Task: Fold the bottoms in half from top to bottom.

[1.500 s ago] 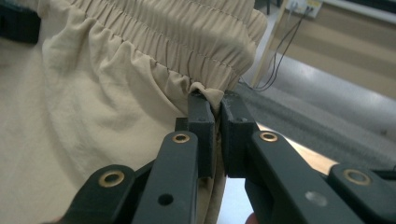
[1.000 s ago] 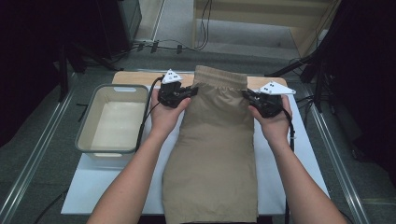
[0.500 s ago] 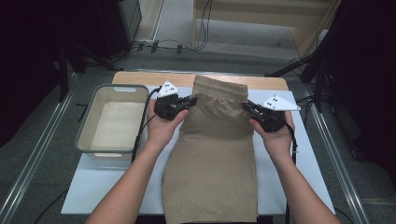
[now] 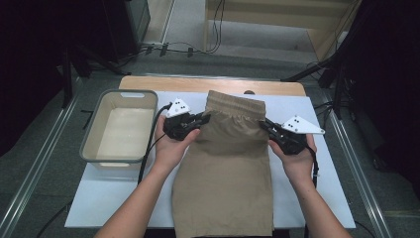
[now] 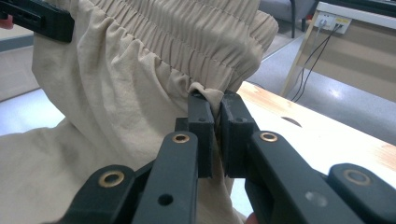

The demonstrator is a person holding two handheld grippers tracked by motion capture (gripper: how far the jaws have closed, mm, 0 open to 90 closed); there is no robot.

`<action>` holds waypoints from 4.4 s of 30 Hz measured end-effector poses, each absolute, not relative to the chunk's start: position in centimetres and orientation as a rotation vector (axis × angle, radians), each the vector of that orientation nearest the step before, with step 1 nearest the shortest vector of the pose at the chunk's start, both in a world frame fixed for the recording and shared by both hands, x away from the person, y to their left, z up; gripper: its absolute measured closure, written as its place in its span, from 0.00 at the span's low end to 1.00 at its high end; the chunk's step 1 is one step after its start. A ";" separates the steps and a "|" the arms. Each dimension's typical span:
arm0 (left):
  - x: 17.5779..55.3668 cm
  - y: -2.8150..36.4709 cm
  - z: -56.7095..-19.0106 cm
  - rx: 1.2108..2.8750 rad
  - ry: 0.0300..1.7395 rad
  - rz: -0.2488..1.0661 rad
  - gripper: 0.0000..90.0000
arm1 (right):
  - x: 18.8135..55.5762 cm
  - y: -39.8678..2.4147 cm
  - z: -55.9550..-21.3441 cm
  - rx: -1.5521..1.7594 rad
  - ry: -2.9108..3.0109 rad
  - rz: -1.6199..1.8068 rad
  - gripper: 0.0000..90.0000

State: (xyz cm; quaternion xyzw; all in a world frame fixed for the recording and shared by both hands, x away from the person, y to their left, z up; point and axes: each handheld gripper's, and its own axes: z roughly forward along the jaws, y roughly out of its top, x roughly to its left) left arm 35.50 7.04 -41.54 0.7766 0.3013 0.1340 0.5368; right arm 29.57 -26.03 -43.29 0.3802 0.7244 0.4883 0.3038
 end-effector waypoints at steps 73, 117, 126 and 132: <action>24.3 10.2 -48.5 2.061 0.616 0.052 0.81 | 18.4 -25.6 -50.7 0.978 2.167 1.267 0.86; 32.3 10.1 -47.1 1.995 0.806 0.035 0.17 | 28.0 -29.3 -50.7 1.414 2.136 1.175 0.24; 33.6 9.7 -48.7 2.035 0.860 0.067 0.17 | 29.3 -28.7 -52.1 1.465 2.177 1.167 0.40; 34.6 9.8 -50.1 2.070 0.977 0.089 0.25 | 29.4 -28.8 -52.6 1.514 2.195 1.177 0.60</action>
